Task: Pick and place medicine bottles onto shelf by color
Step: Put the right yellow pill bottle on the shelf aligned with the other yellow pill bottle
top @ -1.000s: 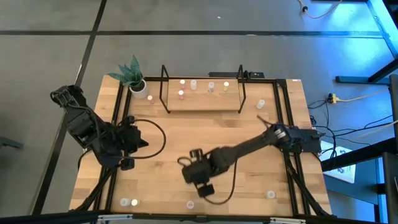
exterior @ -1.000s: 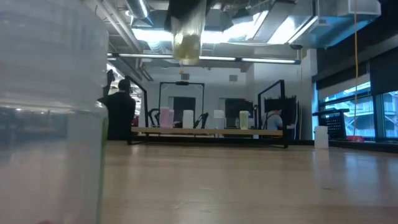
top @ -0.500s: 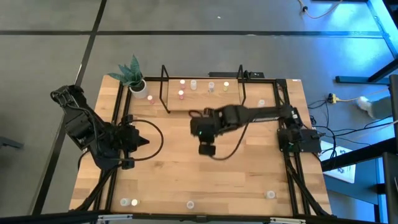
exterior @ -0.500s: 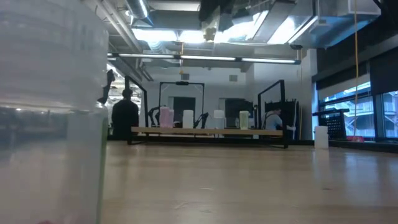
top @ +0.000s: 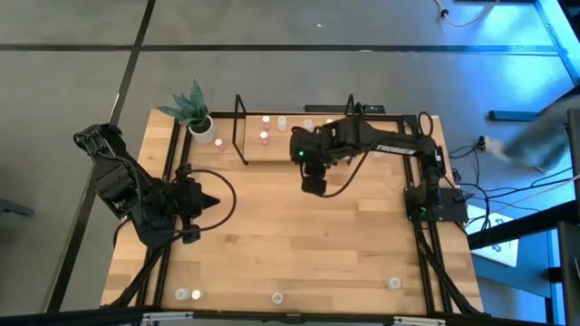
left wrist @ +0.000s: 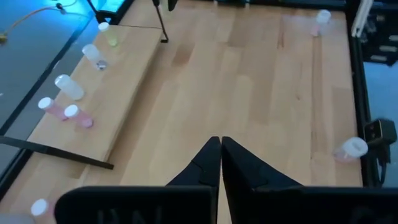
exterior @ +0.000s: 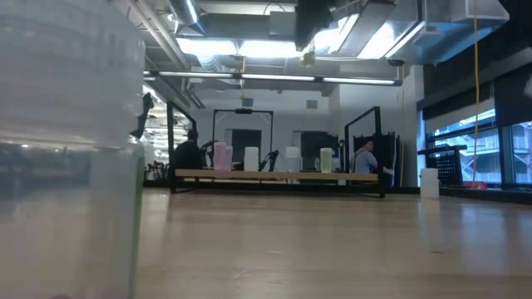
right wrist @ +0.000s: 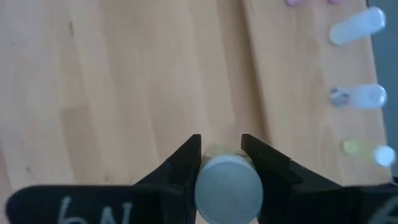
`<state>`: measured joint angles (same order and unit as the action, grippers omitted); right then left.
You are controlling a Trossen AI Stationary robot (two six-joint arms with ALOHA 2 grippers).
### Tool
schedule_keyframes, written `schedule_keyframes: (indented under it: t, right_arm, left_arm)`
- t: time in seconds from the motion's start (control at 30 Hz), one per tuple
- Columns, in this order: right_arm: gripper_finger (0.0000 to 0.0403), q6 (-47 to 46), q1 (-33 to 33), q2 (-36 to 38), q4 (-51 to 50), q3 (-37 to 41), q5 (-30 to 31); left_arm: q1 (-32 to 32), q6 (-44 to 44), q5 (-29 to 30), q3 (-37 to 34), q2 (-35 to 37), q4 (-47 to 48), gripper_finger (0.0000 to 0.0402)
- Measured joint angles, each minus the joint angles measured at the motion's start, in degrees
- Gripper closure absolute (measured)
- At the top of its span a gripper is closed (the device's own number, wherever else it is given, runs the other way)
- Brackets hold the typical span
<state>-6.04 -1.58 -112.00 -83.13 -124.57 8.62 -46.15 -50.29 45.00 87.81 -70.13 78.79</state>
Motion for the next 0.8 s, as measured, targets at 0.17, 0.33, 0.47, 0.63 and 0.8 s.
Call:
schedule_keyframes:
  t: [0.17, 0.33, 0.47, 0.63, 0.8]
  right_arm:
    - [0.029, 2.06, -2.02, 1.29, -2.72, 0.02, 0.74]
    - [0.0289, 2.06, -3.53, 4.56, -4.49, 0.39, 0.96]
    - [0.0295, 0.41, -4.02, 8.67, -4.12, 4.14, 3.52]
    - [0.0288, -3.39, -4.04, 15.63, 0.42, 14.84, 3.67]
    - [0.0287, -7.34, -4.63, 21.1, 14.25, 26.88, 2.89]
  left_arm:
    - [0.05, -0.71, 2.75, 0.0, 0.0, 0.02, 0.0398]
    - [1.6, -0.76, 5.24, 0.0, 0.0, 0.0, 0.0398]
    - [3.67, -0.6, 5.5, 0.0, 0.0, 0.04, 0.0393]
    - [6.43, -0.22, 5.53, 0.0, 0.0, 0.22, 0.0399]
    - [9.01, -0.17, 5.53, 0.0, 0.0, 0.24, 0.0397]
